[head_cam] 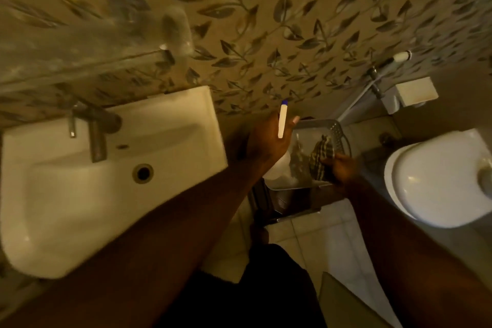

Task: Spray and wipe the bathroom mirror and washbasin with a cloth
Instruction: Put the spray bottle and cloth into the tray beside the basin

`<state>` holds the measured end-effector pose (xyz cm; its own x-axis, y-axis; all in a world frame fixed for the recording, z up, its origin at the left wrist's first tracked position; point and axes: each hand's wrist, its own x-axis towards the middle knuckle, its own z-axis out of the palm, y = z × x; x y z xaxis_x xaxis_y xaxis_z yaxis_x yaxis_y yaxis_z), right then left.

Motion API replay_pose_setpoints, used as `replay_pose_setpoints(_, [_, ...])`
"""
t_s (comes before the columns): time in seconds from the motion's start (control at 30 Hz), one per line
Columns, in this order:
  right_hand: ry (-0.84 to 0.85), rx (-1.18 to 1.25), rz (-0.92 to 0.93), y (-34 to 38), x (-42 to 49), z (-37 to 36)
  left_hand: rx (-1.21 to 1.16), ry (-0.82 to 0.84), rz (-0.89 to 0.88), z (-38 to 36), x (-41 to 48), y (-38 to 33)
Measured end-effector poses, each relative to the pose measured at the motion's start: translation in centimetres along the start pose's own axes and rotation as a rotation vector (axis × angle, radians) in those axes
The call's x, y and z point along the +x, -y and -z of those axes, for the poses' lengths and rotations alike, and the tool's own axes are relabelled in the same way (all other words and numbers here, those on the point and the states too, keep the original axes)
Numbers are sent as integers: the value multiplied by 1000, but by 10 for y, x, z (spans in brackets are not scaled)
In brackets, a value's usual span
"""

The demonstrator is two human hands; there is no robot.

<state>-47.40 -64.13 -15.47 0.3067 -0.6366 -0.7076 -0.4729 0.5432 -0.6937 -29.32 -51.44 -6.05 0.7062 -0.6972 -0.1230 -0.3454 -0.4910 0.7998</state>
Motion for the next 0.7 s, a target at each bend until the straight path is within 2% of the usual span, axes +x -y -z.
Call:
replay_pose_setpoints(0.1, [3, -250, 13, -12, 44, 11, -36, 10, 61, -50, 15, 25])
replay_pose_setpoints(0.17, [116, -284, -23, -15, 72, 20, -52, 0, 92, -80, 23, 41])
replay_pose_setpoints(0.23, [138, -427, -22, -4, 80, 20, -79, 0, 128, -106, 30, 59])
replay_pose_setpoints(0.27, [115, -517, 14, -1, 85, 17, -77, 13, 139, -119, 34, 68])
replay_pose_setpoints(0.33, [-76, -831, 212, 1, 95, 12, -42, 27, 144, -138, 41, 84])
replay_pose_setpoints(0.37, [-97, -907, 267, -2, 102, 11, -26, 24, 145, -146, 44, 91])
replay_pose_setpoints(0.53, [-173, -953, 204, -26, 140, 8, 79, -9, 110, -171, 56, 116])
replay_pose_setpoints(0.7, [-135, -1215, 297, -52, 141, 1, 130, 30, 140, -188, 64, 139])
